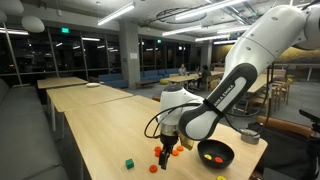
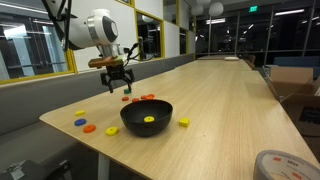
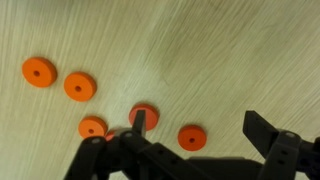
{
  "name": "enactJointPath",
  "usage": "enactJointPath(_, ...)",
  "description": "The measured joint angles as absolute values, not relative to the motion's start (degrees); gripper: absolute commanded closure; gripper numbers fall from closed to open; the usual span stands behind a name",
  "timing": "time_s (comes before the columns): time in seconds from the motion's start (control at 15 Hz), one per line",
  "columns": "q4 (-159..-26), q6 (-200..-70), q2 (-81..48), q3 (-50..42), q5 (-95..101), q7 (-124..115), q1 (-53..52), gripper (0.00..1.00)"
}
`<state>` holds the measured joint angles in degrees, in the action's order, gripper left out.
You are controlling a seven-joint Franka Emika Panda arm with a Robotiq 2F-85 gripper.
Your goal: Place one yellow ring and five orange rings inside the black bowl
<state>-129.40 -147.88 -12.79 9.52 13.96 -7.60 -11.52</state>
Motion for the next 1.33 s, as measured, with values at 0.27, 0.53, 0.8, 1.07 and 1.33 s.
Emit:
enactJointPath(0.27,-125.19,-147.64,-16.23,9.63,9.12,2.73,-10.98,0.00)
enactJointPath(0.53,-122.40,-147.62,-19.25,9.54,8.92,3.10,-11.00,0.00)
enactJointPath(0.8,-120.70,-147.61,-22.04,8.99,9.11,2.58,-11.30,0.00)
enactJointPath(1.07,-119.17,-147.61,-24.61,8.52,9.37,1.15,-12.11,0.00)
enactJointPath(1.33,-117.28,-147.61,-26.14,8.47,9.37,-0.36,-13.37,0.00)
